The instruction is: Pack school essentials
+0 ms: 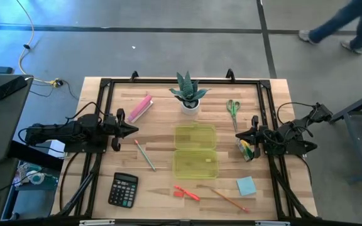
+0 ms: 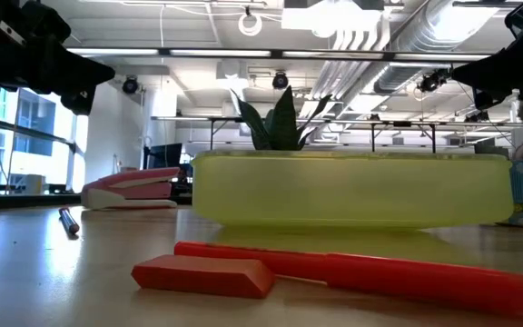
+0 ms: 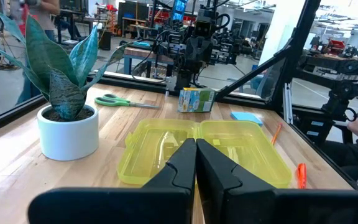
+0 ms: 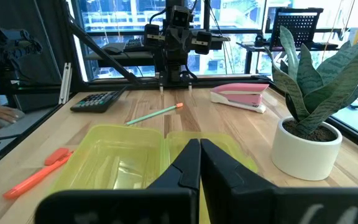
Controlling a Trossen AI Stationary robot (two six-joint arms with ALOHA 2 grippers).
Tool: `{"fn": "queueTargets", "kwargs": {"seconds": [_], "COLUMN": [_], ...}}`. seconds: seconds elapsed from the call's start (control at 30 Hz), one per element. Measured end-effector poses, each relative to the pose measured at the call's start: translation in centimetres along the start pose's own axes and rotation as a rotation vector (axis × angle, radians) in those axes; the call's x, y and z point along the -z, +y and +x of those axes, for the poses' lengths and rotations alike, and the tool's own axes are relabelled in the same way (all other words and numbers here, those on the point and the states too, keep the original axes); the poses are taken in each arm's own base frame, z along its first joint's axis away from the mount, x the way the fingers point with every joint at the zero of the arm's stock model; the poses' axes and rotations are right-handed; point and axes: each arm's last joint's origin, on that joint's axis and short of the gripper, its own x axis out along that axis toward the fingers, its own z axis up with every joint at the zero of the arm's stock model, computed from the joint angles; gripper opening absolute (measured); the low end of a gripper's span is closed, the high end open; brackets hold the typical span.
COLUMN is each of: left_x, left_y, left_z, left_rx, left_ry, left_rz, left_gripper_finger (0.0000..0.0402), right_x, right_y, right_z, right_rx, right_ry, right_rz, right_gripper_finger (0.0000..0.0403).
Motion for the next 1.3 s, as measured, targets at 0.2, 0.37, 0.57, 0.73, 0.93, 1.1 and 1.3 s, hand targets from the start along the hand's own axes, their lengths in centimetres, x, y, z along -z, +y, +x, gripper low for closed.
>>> {"fn": "queueTargets", "kwargs": {"seconds": [0.2,0.37,0.57,0.73,0.93,1.1,1.3], "left_x": [0.0,0.0,0.0,-0.01,-0.01,-0.01,-0.05], "left_y": [0.0,0.0,0.0,0.0,-0.01,0.0,0.01], "left_z": [0.0,0.0,0.0,0.0,0.0,0.0,-0.01], "left_rx": [0.0,0.0,0.0,0.0,0.0,0.0,-0.002], "left_ry": [0.0,0.0,0.0,0.0,0.0,0.0,-0.005], "left_rz": [0.0,0.0,0.0,0.0,0.0,0.0,0.066], "left_gripper_finger": [0.0,0.0,0.0,0.0,0.0,0.0,0.0], "right_x": [-0.01,0.0,0.0,0.0,0.0,0.0,0.0], "right_y": [0.0,0.0,0.0,0.0,0.0,0.0,0.0], "right_z": [0.0,0.0,0.0,0.0,0.0,0.0,0.0], "right_rx": [0.0,0.0,0.0,0.0,0.0,0.0,0.0], "right_ry": [0.0,0.0,0.0,0.0,0.0,0.0,0.0], "right_rz": [0.0,0.0,0.0,0.0,0.0,0.0,0.0], "right_gripper_finger": [0.0,0.0,0.0,0.0,0.0,0.0,0.0]}}
